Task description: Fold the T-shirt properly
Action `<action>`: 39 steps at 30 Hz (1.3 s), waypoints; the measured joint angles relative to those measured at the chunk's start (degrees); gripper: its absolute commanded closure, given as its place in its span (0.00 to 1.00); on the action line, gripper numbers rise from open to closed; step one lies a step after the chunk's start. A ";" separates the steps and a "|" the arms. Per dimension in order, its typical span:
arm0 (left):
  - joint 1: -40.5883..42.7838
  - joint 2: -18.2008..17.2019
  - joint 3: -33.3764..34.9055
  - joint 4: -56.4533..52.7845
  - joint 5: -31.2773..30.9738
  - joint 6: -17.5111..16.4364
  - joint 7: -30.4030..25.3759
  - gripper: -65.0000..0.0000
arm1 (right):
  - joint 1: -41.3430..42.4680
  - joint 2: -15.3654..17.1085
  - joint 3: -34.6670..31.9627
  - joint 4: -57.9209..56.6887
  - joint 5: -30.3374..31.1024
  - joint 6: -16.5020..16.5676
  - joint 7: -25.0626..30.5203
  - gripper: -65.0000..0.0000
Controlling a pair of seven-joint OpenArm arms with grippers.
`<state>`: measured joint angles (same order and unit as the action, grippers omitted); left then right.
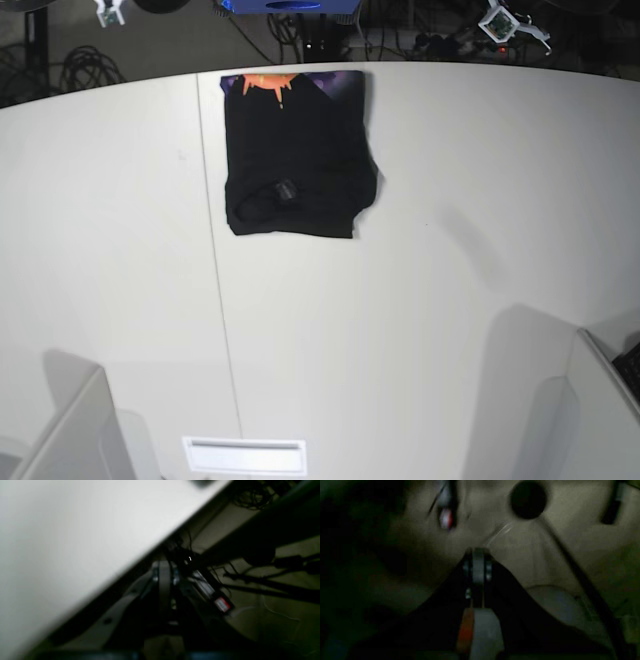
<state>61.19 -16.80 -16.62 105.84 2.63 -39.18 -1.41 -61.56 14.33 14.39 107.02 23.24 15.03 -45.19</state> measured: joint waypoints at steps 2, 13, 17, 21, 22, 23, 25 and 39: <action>-0.22 0.44 3.04 -5.44 -0.17 -0.66 -0.37 1.00 | 1.40 1.81 -3.96 -4.31 0.00 0.09 0.63 1.00; -14.14 1.38 13.44 -46.90 -1.25 -0.35 -0.83 1.00 | 15.19 8.92 -23.89 -34.53 0.00 0.20 12.74 1.00; -22.84 4.20 12.04 -61.18 -1.03 -0.09 -0.85 1.00 | 24.46 8.41 -33.35 -49.05 0.11 -0.02 17.99 1.00; -30.60 5.92 10.99 -71.28 -1.27 -0.07 -1.44 1.00 | 30.93 7.23 -45.33 -61.27 -0.09 -0.20 25.44 1.00; -31.95 5.99 10.95 -72.78 -1.57 -0.07 -1.53 1.00 | 31.98 6.62 -47.43 -63.54 0.20 -0.15 27.04 1.00; -33.16 6.01 10.93 -74.14 -1.60 -0.09 -1.64 1.00 | 32.94 6.05 -49.20 -65.85 0.28 0.00 28.76 1.00; -35.01 6.45 10.91 -76.52 -1.49 0.13 -1.60 1.00 | 34.53 4.81 -50.29 -69.51 0.28 -0.02 31.93 1.00; -50.82 7.13 14.32 -91.60 -1.20 0.09 -2.05 1.00 | 43.63 -5.53 -50.51 -95.93 0.52 -0.20 54.90 1.00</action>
<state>10.37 -9.67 -2.31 14.24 1.43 -39.09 -3.46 -17.93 8.80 -36.12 11.09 23.77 14.83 9.72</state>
